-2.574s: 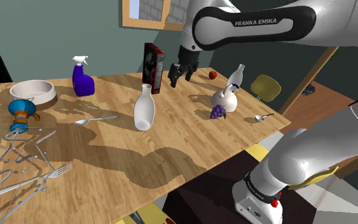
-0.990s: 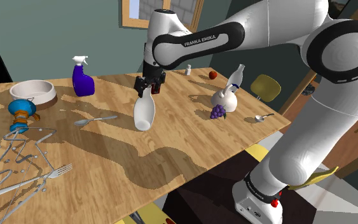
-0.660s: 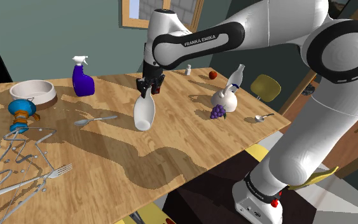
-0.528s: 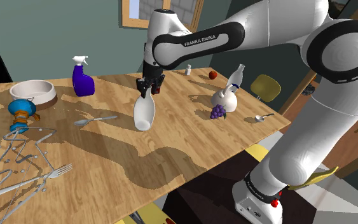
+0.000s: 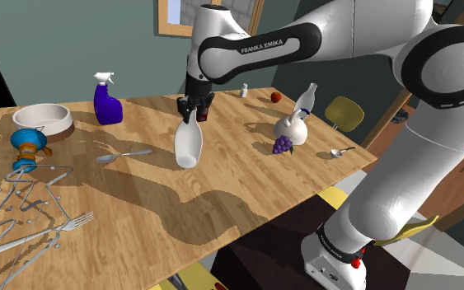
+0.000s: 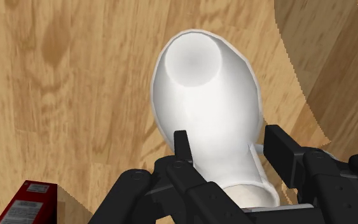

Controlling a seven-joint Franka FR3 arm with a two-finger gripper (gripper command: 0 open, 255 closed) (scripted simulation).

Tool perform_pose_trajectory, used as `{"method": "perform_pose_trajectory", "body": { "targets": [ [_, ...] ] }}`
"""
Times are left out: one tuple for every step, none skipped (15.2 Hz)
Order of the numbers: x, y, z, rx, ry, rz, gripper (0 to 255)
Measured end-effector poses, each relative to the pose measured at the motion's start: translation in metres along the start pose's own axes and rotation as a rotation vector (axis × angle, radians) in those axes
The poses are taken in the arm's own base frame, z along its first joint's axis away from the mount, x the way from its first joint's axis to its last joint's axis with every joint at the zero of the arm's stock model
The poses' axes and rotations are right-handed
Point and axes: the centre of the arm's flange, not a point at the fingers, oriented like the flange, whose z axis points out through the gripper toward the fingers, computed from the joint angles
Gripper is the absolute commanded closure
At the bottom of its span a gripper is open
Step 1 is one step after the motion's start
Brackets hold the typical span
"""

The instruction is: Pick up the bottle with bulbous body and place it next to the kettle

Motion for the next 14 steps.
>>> {"method": "perform_pose_trajectory", "body": {
  "targets": [
    [0.001,0.000,-0.004,0.000,0.000,0.000,255],
    [0.002,0.000,-0.010,0.000,0.000,0.000,255],
    [0.003,0.000,-0.016,0.000,0.000,0.000,255],
    [0.003,0.000,-0.021,0.000,0.000,0.000,255],
    [0.003,0.000,-0.026,0.000,0.000,0.000,255],
    [0.004,0.000,-0.031,0.000,0.000,0.000,255],
    [0.004,0.000,-0.036,0.000,0.000,0.000,255],
    [0.006,0.000,-0.042,0.000,0.000,0.000,255],
    [0.006,0.000,-0.046,0.000,0.000,0.000,255],
    [0.007,0.000,-0.051,0.000,0.000,0.000,255],
    [0.008,0.001,-0.057,0.000,0.000,0.000,255],
    [0.008,0.001,-0.063,0.000,0.000,0.000,255],
    [0.009,0.001,-0.068,0.000,0.000,0.000,255],
    [0.009,0.001,-0.073,0.000,0.000,0.000,255]
  ]
}}
